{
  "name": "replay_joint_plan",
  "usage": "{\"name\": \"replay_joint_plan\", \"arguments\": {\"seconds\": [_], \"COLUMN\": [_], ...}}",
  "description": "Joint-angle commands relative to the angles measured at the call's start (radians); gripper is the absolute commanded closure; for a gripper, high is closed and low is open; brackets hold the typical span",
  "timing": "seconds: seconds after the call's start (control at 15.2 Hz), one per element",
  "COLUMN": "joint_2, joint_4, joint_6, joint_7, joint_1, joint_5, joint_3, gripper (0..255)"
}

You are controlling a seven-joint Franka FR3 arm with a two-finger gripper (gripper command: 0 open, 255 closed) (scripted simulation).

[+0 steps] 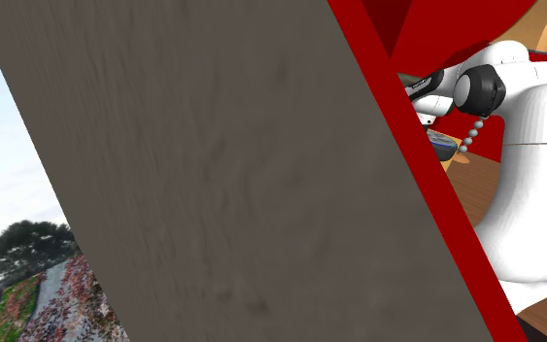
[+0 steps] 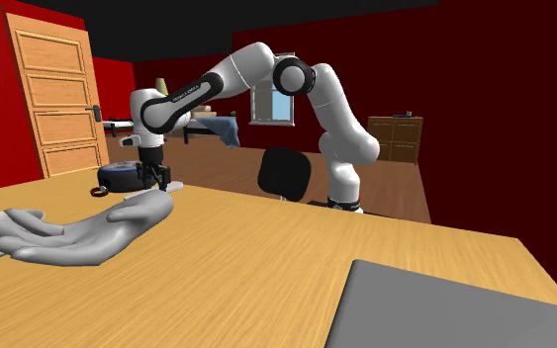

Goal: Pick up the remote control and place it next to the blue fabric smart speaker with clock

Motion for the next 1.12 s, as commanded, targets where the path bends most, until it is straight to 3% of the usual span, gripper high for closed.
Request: {"name": "replay_joint_plan", "arguments": {"seconds": [0.0, 0.33, 0.59, 1.06], "joint_2": [0.0, 0.0, -0.05, -0.05], "joint_4": [0.0, 0.0, 0.057, 0.057], "joint_6": [0.0, 0.0, -0.102, -0.102], "joint_7": [0.0, 0.0, 0.017, 0.017], "joint_1": [0.0, 0.0, 0.008, 0.008], "joint_5": [0.0, 0.0, -0.027, -0.027], "joint_3": [0.0, 0.0, -0.015, -0.015], "gripper": [0, 0, 0, 0]}}
